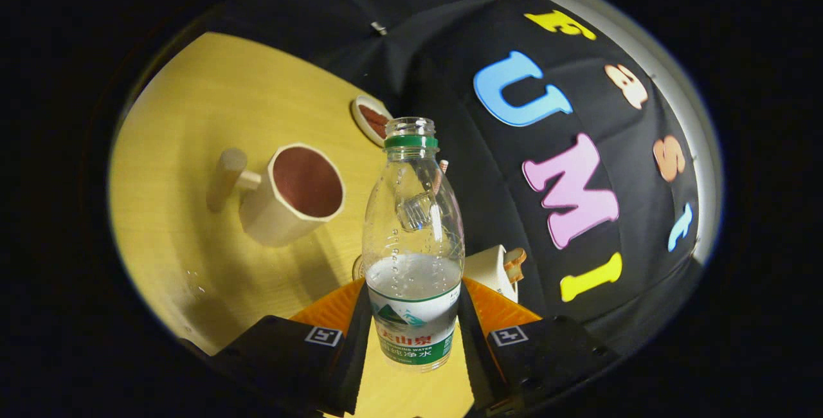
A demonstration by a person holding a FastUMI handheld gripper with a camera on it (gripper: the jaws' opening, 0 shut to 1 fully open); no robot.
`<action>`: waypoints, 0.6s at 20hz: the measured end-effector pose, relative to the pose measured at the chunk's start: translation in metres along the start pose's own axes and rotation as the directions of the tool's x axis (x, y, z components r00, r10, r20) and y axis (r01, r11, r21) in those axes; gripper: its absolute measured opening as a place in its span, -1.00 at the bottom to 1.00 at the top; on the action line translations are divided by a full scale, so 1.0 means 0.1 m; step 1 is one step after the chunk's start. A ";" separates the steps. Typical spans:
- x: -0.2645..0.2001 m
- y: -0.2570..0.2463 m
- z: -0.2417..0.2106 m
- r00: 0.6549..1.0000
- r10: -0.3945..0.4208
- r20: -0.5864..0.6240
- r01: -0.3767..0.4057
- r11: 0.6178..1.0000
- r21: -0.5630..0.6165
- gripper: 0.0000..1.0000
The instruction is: Take the bottle from table, then pour the juice into the cup, finally place the bottle on the coaster
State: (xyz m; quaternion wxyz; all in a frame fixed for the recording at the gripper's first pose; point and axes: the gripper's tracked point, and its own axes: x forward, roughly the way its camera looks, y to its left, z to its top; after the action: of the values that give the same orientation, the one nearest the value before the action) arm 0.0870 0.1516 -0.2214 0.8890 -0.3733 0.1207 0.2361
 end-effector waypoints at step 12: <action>0.44 -0.72 0.15 0.968 -0.099 0.229 -0.078 0.751 0.656 0.36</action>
State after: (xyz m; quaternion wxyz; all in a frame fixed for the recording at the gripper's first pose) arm 0.1619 0.1326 -0.1846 0.9725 -0.0034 0.0813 0.2182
